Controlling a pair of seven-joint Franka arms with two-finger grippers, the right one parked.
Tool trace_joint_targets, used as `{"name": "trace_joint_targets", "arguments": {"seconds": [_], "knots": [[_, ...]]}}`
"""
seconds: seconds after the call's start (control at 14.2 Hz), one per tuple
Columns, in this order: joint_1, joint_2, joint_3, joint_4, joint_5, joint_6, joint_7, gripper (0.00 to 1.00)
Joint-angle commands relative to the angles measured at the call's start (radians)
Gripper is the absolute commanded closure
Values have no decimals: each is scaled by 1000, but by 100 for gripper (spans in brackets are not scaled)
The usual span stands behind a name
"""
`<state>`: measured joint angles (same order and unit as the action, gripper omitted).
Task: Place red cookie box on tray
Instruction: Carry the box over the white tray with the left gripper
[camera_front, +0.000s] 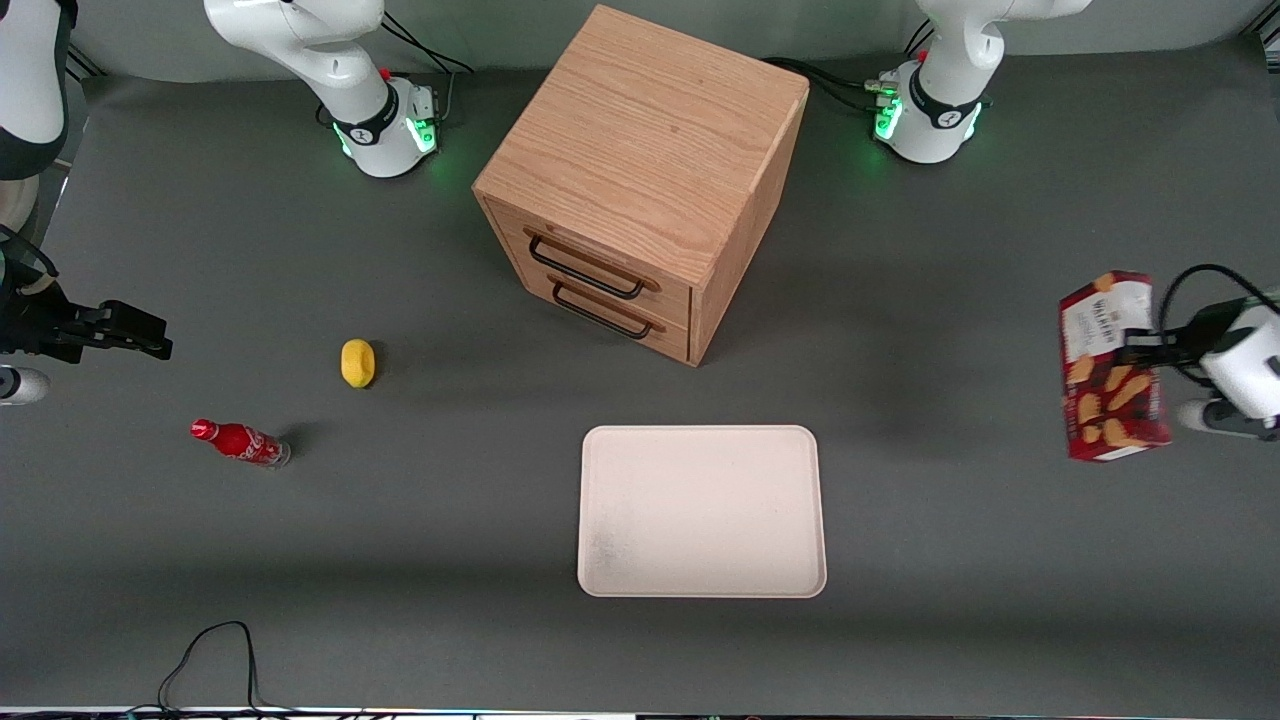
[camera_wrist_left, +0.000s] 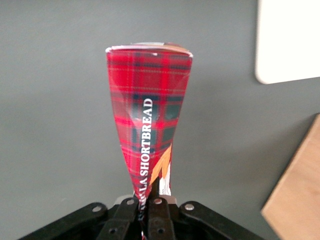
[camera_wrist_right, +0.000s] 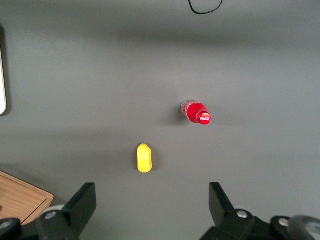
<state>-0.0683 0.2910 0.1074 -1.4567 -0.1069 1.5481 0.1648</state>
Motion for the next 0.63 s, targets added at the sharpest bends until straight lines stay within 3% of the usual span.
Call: {"name": "trace_joint_targets", "arguments": {"seconds": [0.0,0.21,0.56], "knots": [[-79,104,-80,154,-10,-25,-209,100],[-194,261,-91,323,-11,-2,-356,100],[-298,425,-86,352,-11,213,-430,100]]}}
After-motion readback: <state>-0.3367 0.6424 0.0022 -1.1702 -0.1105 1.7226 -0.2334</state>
